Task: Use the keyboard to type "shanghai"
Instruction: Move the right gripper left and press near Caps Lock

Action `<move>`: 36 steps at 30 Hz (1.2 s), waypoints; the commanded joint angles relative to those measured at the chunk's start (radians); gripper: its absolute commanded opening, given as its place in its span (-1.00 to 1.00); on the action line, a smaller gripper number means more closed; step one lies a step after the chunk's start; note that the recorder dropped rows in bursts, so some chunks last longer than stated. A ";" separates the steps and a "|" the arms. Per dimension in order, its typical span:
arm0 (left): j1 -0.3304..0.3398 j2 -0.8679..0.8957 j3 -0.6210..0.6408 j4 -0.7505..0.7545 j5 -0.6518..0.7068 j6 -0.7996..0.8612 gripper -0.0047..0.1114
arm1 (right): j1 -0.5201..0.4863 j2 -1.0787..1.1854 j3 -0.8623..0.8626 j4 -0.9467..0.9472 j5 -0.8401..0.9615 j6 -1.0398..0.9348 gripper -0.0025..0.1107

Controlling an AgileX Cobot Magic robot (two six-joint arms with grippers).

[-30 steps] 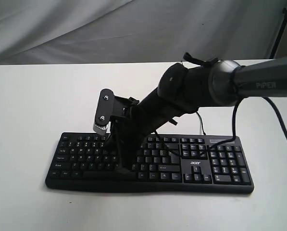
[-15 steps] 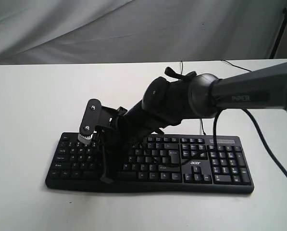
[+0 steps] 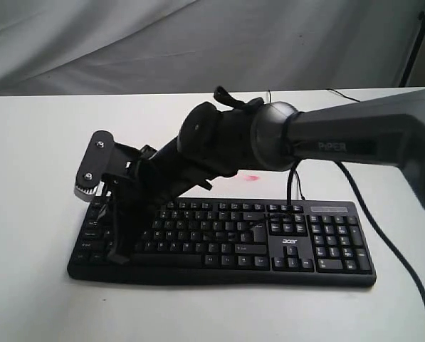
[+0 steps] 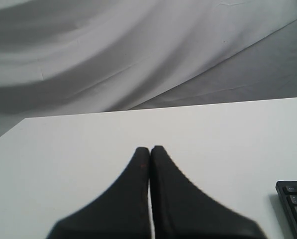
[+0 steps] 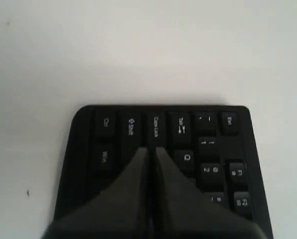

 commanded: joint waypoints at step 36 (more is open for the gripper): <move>-0.004 0.003 0.005 -0.001 -0.004 -0.003 -0.91 | 0.022 0.120 -0.128 -0.113 -0.013 0.124 -0.96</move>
